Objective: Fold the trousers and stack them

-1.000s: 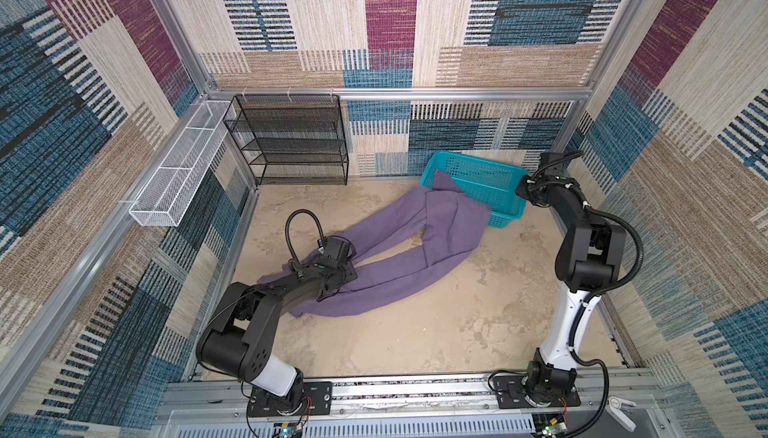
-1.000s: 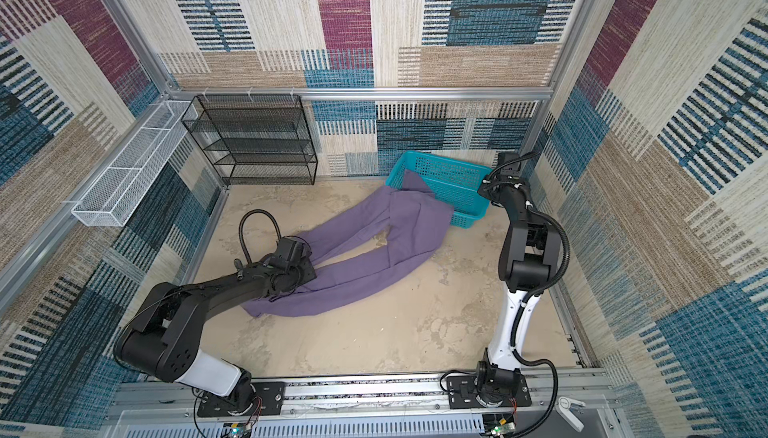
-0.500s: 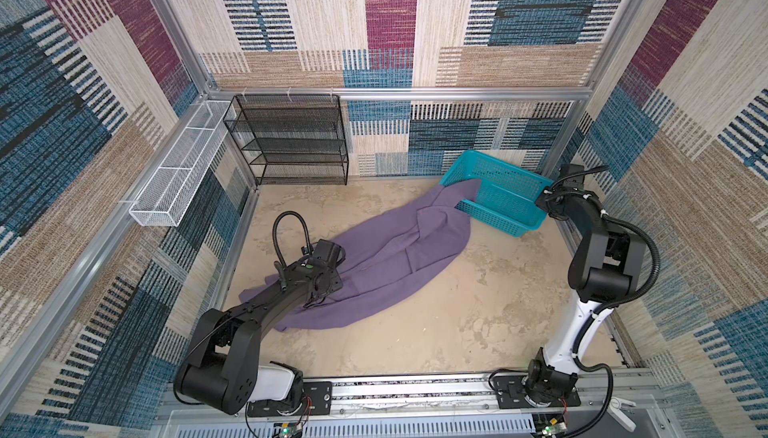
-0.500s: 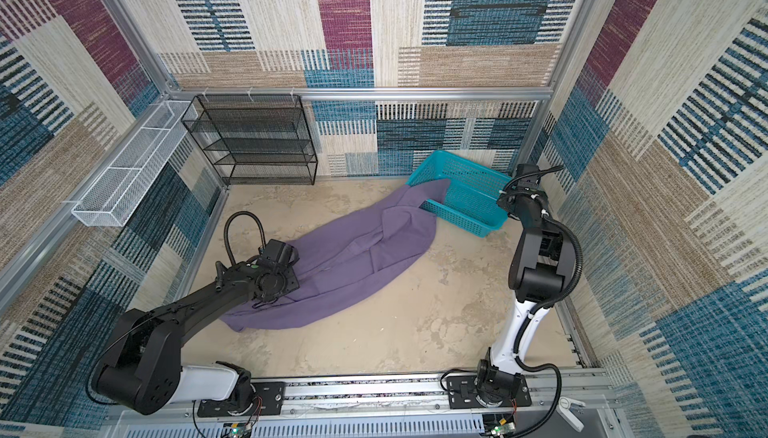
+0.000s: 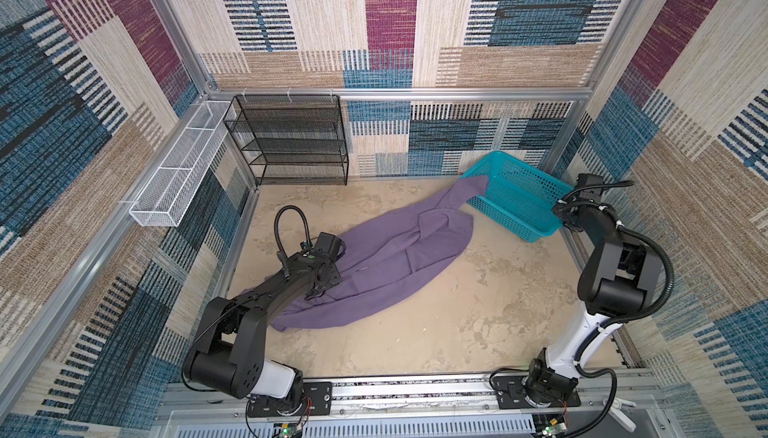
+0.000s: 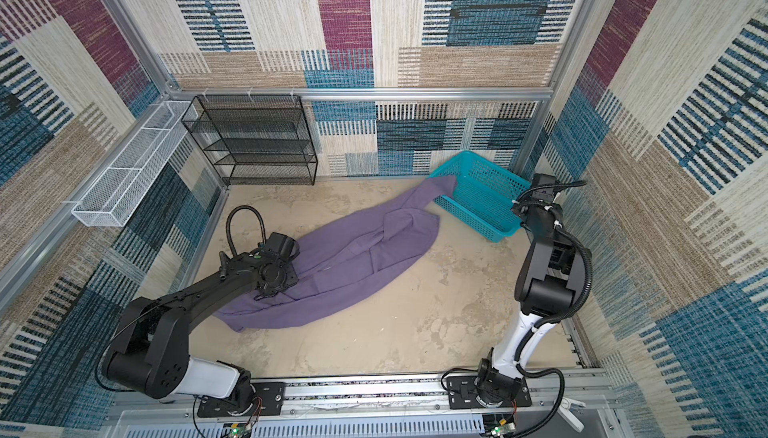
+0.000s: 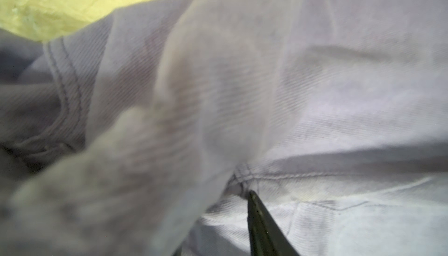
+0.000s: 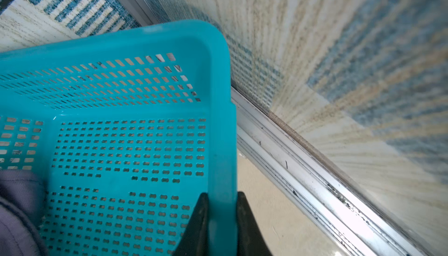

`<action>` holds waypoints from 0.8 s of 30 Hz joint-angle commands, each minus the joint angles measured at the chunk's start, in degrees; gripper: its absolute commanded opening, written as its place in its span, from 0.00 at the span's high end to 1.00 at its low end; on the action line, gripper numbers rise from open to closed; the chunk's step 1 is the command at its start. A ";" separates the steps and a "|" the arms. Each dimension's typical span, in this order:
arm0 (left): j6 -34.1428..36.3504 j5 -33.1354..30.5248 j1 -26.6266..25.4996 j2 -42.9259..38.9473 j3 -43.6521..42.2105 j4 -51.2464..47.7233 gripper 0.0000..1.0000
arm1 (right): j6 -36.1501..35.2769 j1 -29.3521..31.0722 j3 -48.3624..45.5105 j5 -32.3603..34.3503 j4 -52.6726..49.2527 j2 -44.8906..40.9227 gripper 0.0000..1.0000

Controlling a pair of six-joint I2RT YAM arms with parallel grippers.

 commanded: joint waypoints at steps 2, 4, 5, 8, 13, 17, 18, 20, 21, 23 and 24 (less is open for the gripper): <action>1.17 0.49 0.10 0.33 0.93 -0.14 0.55 | 3.62 -0.36 -1.89 4.04 3.30 -1.89 0.93; 1.54 -0.03 0.09 0.11 1.02 -0.35 0.56 | 4.97 -1.25 -3.61 3.75 4.60 -3.31 0.95; 1.69 -0.49 0.13 -0.06 0.95 -0.58 0.56 | 5.54 -1.65 -4.77 3.34 5.62 -4.18 0.95; 1.95 -1.65 0.09 -0.44 1.13 -1.07 0.57 | 6.29 -2.15 -6.80 4.43 7.38 -6.21 0.96; 2.20 -3.74 0.35 -1.32 2.42 -2.56 0.64 | 6.06 -2.72 -6.30 5.08 6.85 -6.12 0.94; 1.09 -5.49 2.04 -2.72 2.98 -4.16 0.71 | 5.54 -3.06 -6.94 2.64 7.80 -5.88 0.83; 0.68 -5.56 2.49 -3.05 3.08 -4.34 0.73 | 5.25 -3.06 -6.94 1.58 7.86 -5.65 0.79; -0.53 -6.68 3.40 -3.67 3.53 -5.39 0.75 | 5.10 -3.02 -7.26 -1.52 8.42 -5.33 0.75; -0.69 -7.18 3.64 -3.78 3.70 -5.70 0.76 | 5.13 -2.99 -7.73 -2.89 9.01 -5.38 0.75; -1.19 -7.26 4.42 -3.80 4.33 -6.12 0.75 | 5.60 -2.93 -8.45 -5.55 9.74 -5.04 0.82; -1.25 -6.94 4.55 -3.80 4.64 -5.96 0.75 | 5.83 -2.87 -8.73 -6.16 9.75 -4.83 0.85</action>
